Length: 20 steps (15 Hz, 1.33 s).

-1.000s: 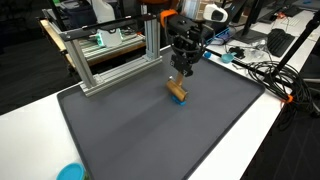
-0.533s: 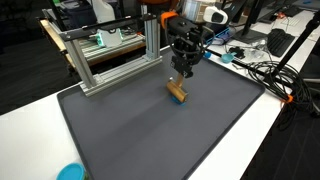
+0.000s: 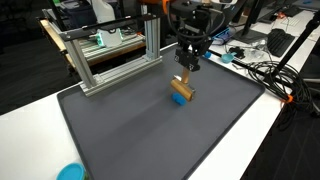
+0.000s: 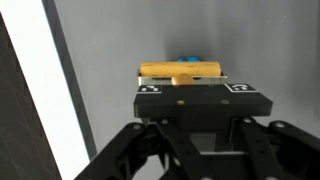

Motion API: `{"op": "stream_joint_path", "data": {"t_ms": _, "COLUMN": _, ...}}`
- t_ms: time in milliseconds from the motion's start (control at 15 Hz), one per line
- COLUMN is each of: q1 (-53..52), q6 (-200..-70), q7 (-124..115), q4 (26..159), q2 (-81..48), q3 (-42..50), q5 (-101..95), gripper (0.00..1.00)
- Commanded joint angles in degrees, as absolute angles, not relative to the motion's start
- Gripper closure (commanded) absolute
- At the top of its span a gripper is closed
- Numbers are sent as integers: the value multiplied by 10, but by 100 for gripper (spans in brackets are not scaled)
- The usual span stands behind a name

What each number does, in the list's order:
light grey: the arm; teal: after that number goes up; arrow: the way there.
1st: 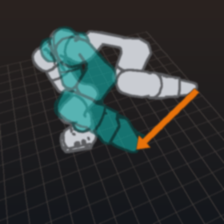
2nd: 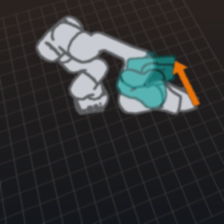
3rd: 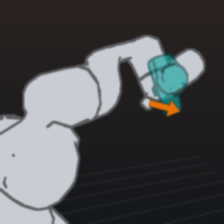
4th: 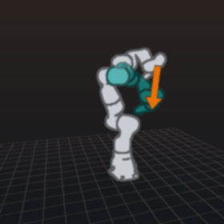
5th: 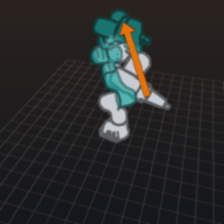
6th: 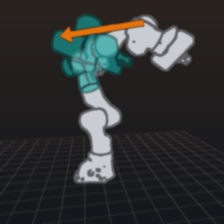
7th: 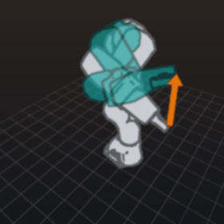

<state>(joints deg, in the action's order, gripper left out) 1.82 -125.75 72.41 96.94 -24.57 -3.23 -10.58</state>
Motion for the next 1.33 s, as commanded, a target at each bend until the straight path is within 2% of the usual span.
{"op": "stream_joint_path", "data": {"t_ms": 0, "q1": 10, "q6": -1240, "q7": 715, "q4": 953, "q2": -257, "q3": -28, "q5": -128, "gripper": 78}}
{"op": "stream_joint_path", "data": {"t_ms": 1267, "q1": -3, "q6": -1264, "q7": 688, "q4": 971, "q2": -295, "q3": -32, "q5": -129, "gripper": 78}}
